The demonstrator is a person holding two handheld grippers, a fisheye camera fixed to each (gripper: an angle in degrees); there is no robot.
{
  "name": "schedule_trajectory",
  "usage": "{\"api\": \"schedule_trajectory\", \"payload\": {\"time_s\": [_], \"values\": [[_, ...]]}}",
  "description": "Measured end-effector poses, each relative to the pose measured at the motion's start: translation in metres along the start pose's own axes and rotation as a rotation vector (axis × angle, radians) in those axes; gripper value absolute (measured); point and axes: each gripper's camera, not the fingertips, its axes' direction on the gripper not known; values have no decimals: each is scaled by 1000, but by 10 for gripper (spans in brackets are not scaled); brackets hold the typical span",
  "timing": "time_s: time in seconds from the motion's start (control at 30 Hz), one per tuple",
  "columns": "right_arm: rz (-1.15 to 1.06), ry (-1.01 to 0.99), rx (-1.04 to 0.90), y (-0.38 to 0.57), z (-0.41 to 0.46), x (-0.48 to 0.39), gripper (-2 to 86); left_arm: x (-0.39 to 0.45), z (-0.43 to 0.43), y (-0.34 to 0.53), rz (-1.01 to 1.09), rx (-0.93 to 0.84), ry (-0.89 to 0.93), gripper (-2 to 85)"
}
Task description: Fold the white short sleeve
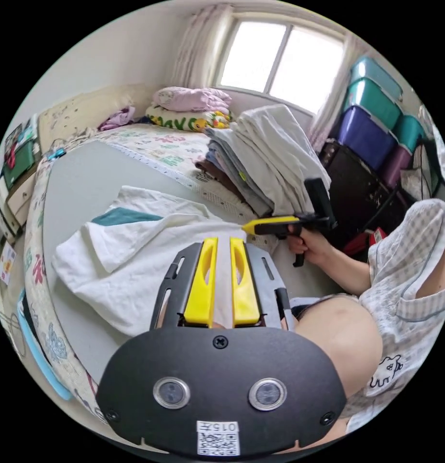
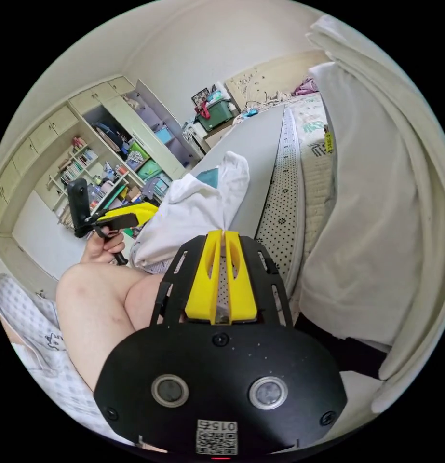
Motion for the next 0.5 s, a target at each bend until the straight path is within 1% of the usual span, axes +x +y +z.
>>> {"api": "schedule_trajectory", "payload": {"time_s": [0.07, 0.1, 0.13, 0.27, 0.3, 0.4, 0.47, 0.5], "values": [[2, -6, 19, 3, -3, 2, 40, -35, -22, 13, -118, 39, -89, 62], [0, -1, 21, 3, -4, 2, 46, -44, -27, 16, -149, 34, -129, 66], [-2, 2, 24, 4, -4, 3, 57, -64, -35, 22, -228, 15, -188, 75], [-21, -33, 24, 3, 0, -1, 74, -131, -47, 43, -473, -4, -176, 111], [-27, -38, 25, 3, 1, -2, 74, -136, -47, 47, -495, 2, -188, 113], [-62, -37, 11, 2, 9, -6, 59, -153, -43, 52, -528, 24, -195, 87], [-69, -36, -5, 3, 15, -6, 35, -164, -36, 48, -523, 25, -155, 12], [-69, -37, -5, 3, 16, -6, 31, -166, -36, 45, -519, 28, -150, 8]]}}
